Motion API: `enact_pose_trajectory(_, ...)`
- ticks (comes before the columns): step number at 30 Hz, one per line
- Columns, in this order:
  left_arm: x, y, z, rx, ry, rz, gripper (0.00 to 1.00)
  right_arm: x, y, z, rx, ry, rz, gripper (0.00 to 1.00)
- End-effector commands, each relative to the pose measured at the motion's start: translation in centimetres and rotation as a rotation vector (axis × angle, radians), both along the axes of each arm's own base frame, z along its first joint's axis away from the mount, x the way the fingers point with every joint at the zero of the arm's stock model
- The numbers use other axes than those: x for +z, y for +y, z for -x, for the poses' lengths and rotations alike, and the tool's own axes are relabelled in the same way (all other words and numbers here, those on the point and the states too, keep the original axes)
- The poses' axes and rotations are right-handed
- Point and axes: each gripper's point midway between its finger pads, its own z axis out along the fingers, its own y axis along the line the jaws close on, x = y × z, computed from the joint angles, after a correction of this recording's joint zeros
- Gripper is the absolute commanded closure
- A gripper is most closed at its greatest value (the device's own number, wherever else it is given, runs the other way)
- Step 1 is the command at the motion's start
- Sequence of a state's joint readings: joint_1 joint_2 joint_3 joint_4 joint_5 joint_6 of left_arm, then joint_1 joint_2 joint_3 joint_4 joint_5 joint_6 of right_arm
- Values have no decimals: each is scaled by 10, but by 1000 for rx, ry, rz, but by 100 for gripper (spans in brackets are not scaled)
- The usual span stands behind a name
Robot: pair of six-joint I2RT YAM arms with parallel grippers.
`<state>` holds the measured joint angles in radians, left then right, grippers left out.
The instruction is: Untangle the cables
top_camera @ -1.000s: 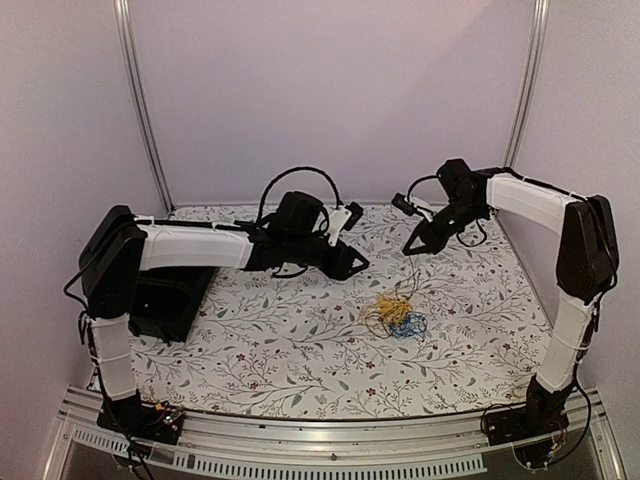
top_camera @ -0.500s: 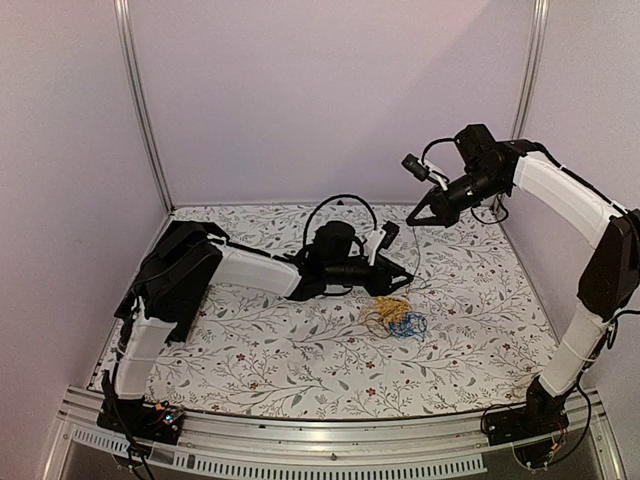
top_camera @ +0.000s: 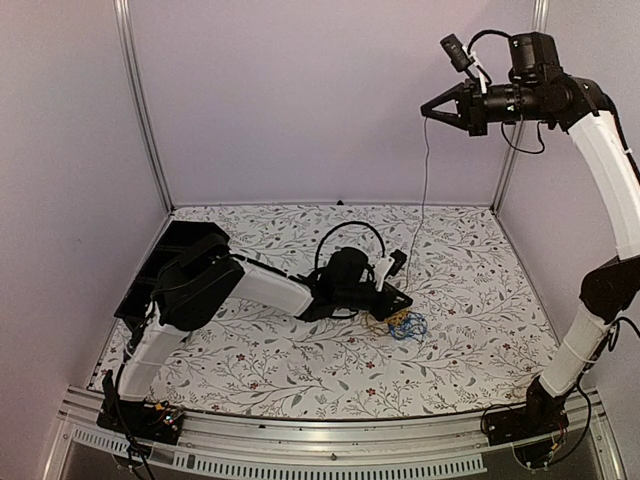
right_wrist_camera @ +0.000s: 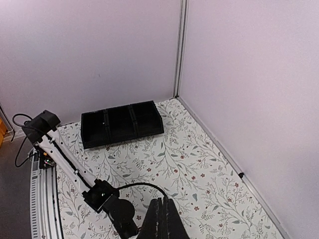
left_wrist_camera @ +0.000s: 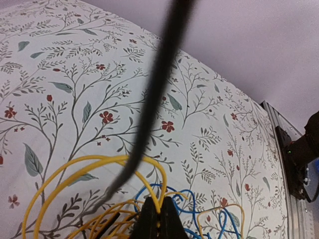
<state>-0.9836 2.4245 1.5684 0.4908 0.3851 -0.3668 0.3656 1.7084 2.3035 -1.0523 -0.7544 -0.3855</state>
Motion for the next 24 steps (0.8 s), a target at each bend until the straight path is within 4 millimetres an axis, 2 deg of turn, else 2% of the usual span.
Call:
enact_pose_trajectory(1, -20, 7, 2, 14, 18, -38, 99, 86, -11, 30, -28, -166, -157, 100)
enact_pose_trajectory(4, -21, 9, 1, 15, 29, -40, 100, 133, -22, 46, -70, -280, -259, 100)
enact_pose_trajectory(8, -9, 10, -4, 23, 18, -29, 100, 180, -37, 66, -109, -403, -363, 100)
enact_pose_trajectory(10, -7, 13, -9, 38, 27, -29, 94, 206, -46, 78, -130, -477, -415, 100)
enact_pose_trajectory(12, -7, 16, -13, 52, 33, -31, 86, 223, -52, 82, -154, -539, -449, 100)
enact_pose_trajectory(14, -2, 19, -16, 57, 21, -29, 82, 224, -55, 81, -177, -572, -435, 100)
enact_pose_trajectory(17, 24, 20, -21, 50, -46, -21, 78, 194, -49, 54, -209, -518, -366, 100)
enact_pose_trajectory(19, 58, 21, -23, 46, -98, 14, 75, 182, -47, 51, -208, -509, -350, 100)
enact_pose_trajectory(21, 87, 21, -22, 41, -130, 50, 70, 181, -49, 51, -220, -515, -359, 100)
enact_pose_trajectory(24, 119, 25, -24, 58, -149, 75, 64, 174, -46, 41, -227, -494, -352, 100)
